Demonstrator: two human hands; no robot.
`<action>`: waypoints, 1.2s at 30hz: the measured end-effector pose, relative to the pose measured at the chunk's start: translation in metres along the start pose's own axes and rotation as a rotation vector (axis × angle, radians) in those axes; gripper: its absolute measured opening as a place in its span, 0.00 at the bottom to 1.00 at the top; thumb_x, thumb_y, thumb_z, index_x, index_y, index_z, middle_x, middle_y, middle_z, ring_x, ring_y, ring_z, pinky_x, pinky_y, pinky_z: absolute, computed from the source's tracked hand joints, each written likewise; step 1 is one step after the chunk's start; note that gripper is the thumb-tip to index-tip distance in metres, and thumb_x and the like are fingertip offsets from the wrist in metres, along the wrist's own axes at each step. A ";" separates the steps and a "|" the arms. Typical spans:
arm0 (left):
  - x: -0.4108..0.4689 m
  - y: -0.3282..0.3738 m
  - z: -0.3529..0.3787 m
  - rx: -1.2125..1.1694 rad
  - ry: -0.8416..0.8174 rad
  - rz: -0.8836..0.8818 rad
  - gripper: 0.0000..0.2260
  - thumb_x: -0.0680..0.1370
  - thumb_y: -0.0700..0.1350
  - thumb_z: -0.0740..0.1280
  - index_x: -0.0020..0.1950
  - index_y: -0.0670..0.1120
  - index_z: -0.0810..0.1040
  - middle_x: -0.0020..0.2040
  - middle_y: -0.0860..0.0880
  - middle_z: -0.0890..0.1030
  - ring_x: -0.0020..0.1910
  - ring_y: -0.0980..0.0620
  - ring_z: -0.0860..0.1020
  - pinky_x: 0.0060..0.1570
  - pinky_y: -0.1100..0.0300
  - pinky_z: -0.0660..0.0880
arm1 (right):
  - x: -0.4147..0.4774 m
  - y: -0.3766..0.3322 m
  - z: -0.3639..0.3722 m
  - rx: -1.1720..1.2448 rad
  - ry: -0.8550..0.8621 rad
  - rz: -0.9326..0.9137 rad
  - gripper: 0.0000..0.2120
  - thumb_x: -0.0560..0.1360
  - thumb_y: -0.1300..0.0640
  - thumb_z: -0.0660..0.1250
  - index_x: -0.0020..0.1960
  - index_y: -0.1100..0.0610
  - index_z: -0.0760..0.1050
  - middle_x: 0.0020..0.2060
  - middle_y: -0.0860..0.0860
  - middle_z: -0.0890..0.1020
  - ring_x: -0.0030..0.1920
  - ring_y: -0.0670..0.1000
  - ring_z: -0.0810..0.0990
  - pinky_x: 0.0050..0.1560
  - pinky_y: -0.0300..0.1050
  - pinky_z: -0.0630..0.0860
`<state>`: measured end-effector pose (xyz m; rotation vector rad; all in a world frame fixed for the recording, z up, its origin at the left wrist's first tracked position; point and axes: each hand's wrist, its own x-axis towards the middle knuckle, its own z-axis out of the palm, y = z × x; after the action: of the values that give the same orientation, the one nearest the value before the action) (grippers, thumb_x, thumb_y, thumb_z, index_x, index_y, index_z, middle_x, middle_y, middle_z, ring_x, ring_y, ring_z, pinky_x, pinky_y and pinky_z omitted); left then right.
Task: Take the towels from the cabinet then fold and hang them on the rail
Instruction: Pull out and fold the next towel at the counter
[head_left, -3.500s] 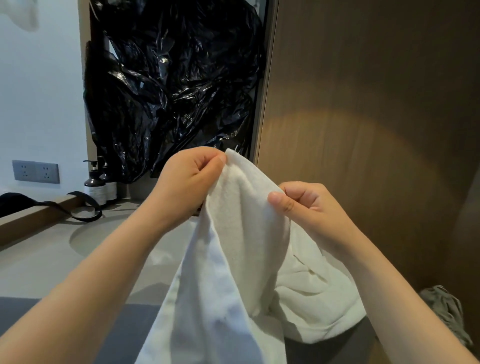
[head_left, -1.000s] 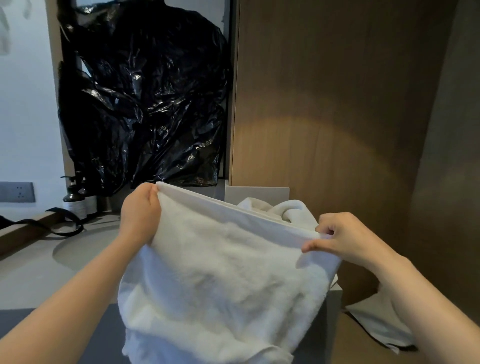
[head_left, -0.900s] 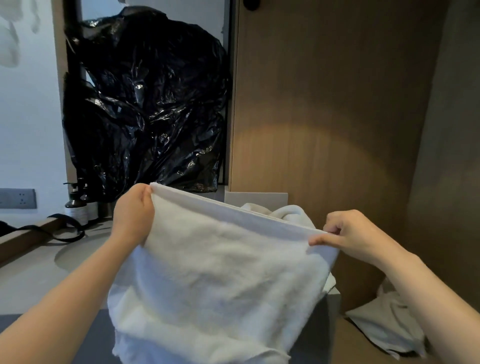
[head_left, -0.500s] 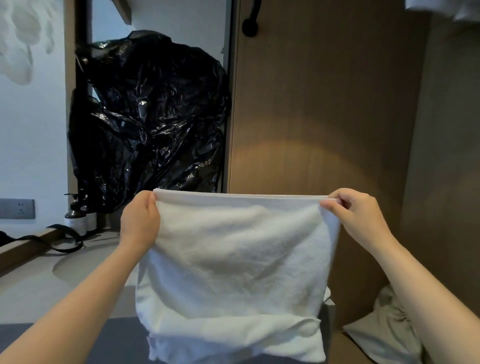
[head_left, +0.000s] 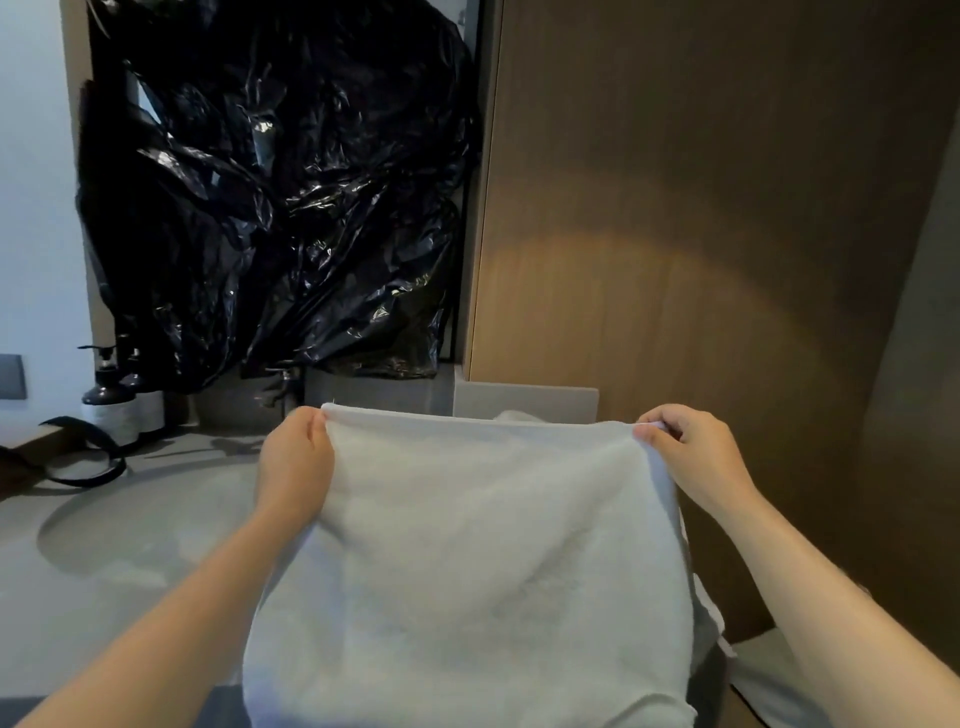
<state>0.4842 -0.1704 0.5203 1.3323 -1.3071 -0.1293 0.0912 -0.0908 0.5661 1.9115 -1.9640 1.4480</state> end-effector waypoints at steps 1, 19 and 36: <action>0.001 -0.008 0.010 0.009 -0.012 -0.022 0.13 0.82 0.42 0.55 0.40 0.40 0.72 0.37 0.46 0.76 0.37 0.46 0.72 0.34 0.52 0.65 | 0.004 0.008 0.010 -0.011 -0.009 0.023 0.04 0.79 0.52 0.67 0.46 0.49 0.79 0.40 0.46 0.82 0.44 0.47 0.79 0.41 0.39 0.74; -0.031 0.009 0.031 0.216 -0.379 0.028 0.20 0.81 0.51 0.62 0.71 0.45 0.71 0.69 0.45 0.72 0.63 0.45 0.73 0.59 0.54 0.69 | -0.026 0.033 0.041 0.040 -0.120 0.189 0.11 0.77 0.47 0.68 0.57 0.48 0.73 0.48 0.44 0.78 0.45 0.43 0.77 0.39 0.34 0.70; -0.171 0.065 0.019 0.326 -0.895 0.348 0.28 0.80 0.64 0.52 0.77 0.55 0.60 0.79 0.54 0.58 0.78 0.50 0.54 0.75 0.48 0.55 | -0.246 0.038 0.007 0.301 -0.182 0.281 0.12 0.77 0.52 0.69 0.60 0.46 0.79 0.53 0.39 0.82 0.53 0.35 0.79 0.53 0.35 0.77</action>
<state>0.3715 -0.0388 0.4601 1.3327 -2.3798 -0.3012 0.1236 0.0845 0.3930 2.0085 -2.2880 1.7893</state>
